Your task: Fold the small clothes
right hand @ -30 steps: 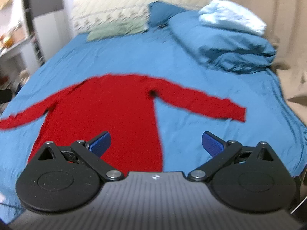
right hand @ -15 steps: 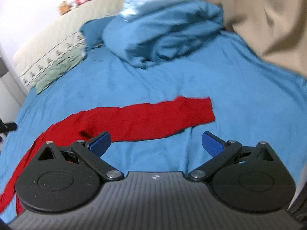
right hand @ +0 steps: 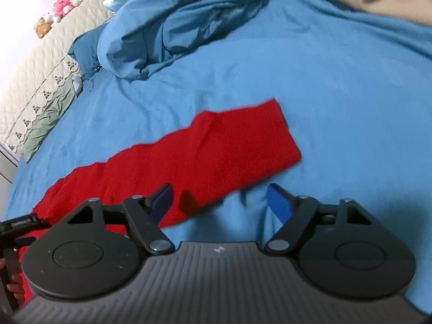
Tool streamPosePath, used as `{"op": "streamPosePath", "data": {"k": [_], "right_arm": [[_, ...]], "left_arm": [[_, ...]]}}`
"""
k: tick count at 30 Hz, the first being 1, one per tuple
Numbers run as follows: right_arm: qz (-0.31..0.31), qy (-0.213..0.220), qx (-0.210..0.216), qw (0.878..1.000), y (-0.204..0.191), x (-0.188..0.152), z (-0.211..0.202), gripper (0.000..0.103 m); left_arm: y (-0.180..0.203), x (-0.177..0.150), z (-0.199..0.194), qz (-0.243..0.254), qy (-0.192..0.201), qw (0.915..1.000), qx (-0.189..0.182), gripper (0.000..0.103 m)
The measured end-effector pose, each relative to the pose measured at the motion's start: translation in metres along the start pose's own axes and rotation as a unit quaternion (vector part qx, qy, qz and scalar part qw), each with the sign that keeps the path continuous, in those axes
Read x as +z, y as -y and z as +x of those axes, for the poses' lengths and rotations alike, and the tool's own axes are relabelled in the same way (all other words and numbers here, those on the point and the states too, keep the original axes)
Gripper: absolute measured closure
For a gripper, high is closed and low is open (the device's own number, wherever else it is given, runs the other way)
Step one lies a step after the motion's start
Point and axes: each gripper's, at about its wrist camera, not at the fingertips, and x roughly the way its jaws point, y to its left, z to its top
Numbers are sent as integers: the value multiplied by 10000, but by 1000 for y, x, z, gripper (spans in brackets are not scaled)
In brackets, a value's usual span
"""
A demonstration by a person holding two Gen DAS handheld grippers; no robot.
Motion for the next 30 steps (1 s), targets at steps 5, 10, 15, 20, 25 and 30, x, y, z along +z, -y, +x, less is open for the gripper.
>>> {"op": "streamPosePath", "data": {"k": [5,10,15,20,25,30], "right_arm": [[-30,171,-155,9997,-2,8,11,51],[34,274,-241,9993,-3,17,19,75],[-239,450,-55,9987,-32,31,9,80],[-669,706,773,9923,-106,63,-16,80],[-1461,780,2158,9623,-242,77,-42,80],[-2214,-192,3557,9078,-392,14,-29,80]], "left_arm": [[3,-6,4,-15,68,10000,22,0],[2,-8,4,1,-85,9999,-110,0],[-13,0,-8,99,-214,9992,-319,0],[-51,-6,-56,409,256,9986,-229,0],[-125,-26,-105,375,611,9972,-196,0],[-205,-56,-122,-87,620,9980,-100,0]]}}
